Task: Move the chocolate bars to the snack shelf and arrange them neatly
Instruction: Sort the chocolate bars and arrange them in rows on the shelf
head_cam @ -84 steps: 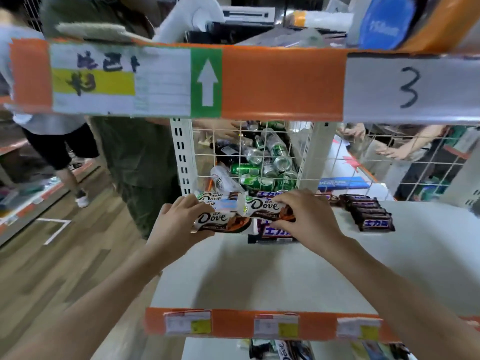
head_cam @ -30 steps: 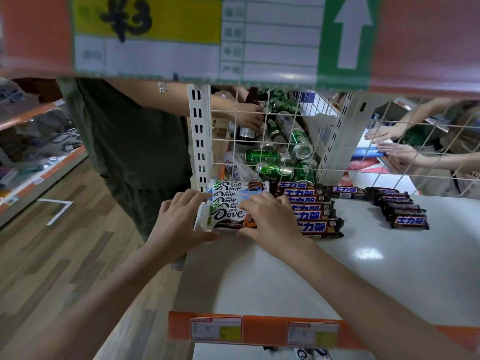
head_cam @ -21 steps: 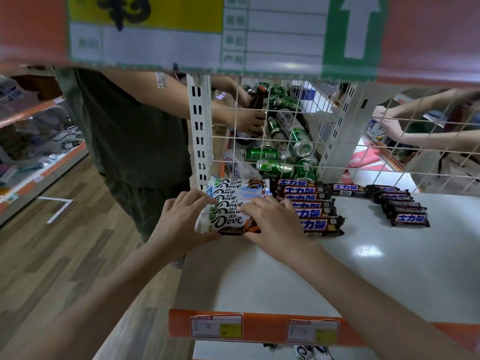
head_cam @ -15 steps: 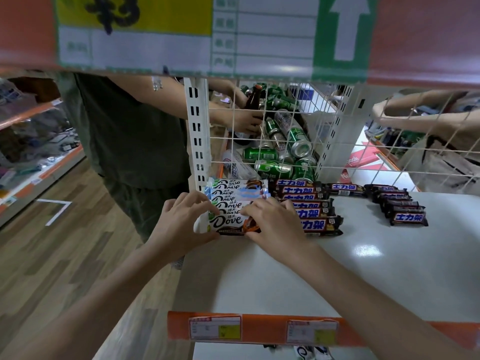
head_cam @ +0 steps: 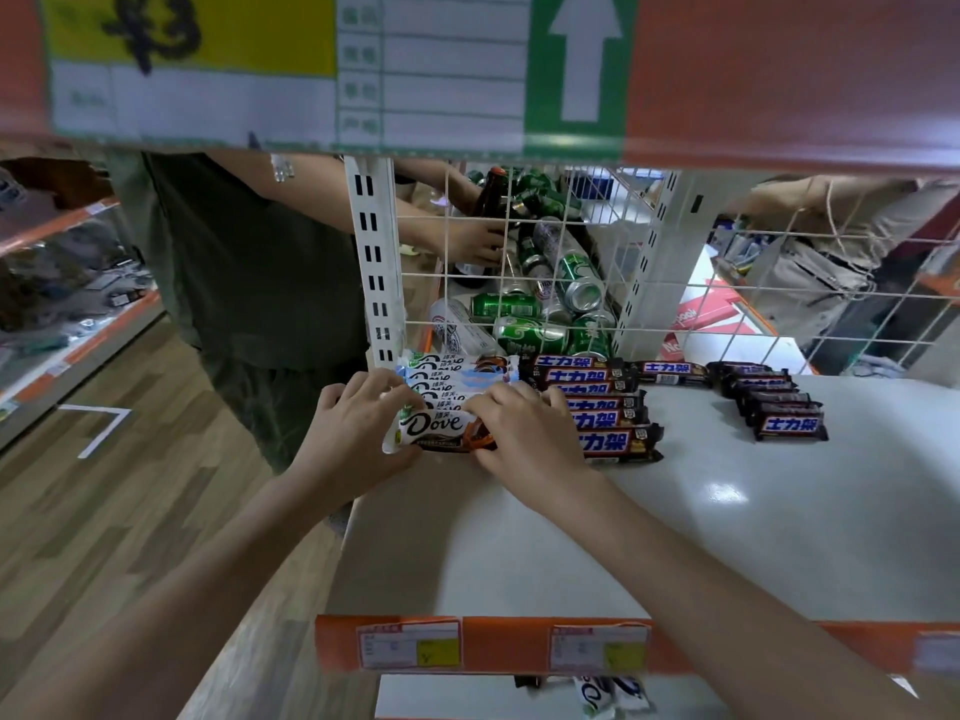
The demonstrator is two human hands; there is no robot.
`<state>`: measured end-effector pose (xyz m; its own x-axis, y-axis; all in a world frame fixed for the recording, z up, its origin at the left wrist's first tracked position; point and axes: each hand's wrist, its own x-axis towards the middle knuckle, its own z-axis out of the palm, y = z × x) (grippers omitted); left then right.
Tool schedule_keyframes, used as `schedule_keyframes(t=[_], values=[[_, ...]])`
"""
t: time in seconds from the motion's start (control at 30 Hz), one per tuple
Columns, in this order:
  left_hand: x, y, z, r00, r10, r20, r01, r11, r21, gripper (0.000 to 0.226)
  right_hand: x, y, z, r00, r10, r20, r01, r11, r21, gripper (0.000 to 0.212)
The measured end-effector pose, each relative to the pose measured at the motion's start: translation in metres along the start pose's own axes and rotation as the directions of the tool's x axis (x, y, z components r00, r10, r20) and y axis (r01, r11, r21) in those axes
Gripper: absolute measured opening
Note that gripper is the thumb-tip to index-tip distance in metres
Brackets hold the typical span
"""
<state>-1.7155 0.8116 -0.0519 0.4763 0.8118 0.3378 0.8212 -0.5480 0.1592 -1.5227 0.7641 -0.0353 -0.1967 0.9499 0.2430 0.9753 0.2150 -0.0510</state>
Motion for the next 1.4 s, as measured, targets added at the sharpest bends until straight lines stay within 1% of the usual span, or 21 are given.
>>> schedule_keyframes(t=[0.1, 0.27, 0.4, 0.57, 0.67, 0.8, 1.0, 1.1, 1.27, 1.4], values=[[0.001, 0.009, -0.001, 1.0, 0.017, 0.01, -0.017, 1.0, 0.026, 0.048, -0.008, 0.005, -0.006, 1.0, 0.014, -0.019, -0.014, 1.0, 0.002, 0.038], [0.006, 0.035, -0.001, 0.999, 0.041, 0.008, -0.041, 0.999, 0.017, 0.051, -0.03, 0.024, -0.019, 0.998, 0.048, -0.051, -0.049, 0.999, -0.015, 0.039], [0.011, 0.066, -0.002, 0.998, 0.064, 0.021, -0.064, 0.998, -0.008, 0.054, -0.055, 0.047, -0.032, 0.993, 0.107, -0.038, -0.108, 0.994, -0.023, 0.041], [0.01, 0.12, 0.002, 0.992, 0.121, 0.032, -0.119, 0.991, -0.053, 0.051, -0.094, 0.081, -0.05, 0.982, 0.184, -0.045, -0.186, 0.981, -0.055, 0.039], [0.009, 0.158, 0.004, 0.987, 0.155, 0.037, -0.152, 0.985, -0.083, 0.053, -0.124, 0.105, -0.065, 0.973, 0.228, -0.046, -0.231, 0.968, -0.097, 0.043], [0.009, 0.212, 0.004, 0.981, 0.183, 0.064, -0.174, 0.978, -0.118, 0.052, -0.168, 0.138, -0.084, 0.95, 0.3, -0.08, -0.309, 0.942, -0.134, 0.046], [-0.008, 0.282, 0.006, 0.969, 0.24, 0.053, -0.225, 0.953, -0.2, 0.046, -0.221, 0.166, -0.111, 0.926, 0.375, -0.04, -0.377, 0.915, -0.146, 0.044], [-0.021, 0.309, 0.008, 0.967, 0.249, 0.042, -0.234, 0.946, -0.225, 0.045, -0.248, 0.17, -0.117, 0.922, 0.385, -0.041, -0.386, 0.911, -0.146, 0.043], [-0.05, 0.343, 0.011, 0.97, 0.233, 0.074, -0.208, 0.946, -0.249, 0.044, -0.294, 0.168, -0.12, 0.929, 0.365, -0.057, -0.369, 0.92, -0.135, 0.04], [-0.081, 0.366, 0.015, 0.975, 0.218, 0.051, -0.2, 0.949, -0.244, 0.043, -0.33, 0.162, -0.119, 0.939, 0.333, -0.083, -0.342, 0.931, -0.131, 0.035]])
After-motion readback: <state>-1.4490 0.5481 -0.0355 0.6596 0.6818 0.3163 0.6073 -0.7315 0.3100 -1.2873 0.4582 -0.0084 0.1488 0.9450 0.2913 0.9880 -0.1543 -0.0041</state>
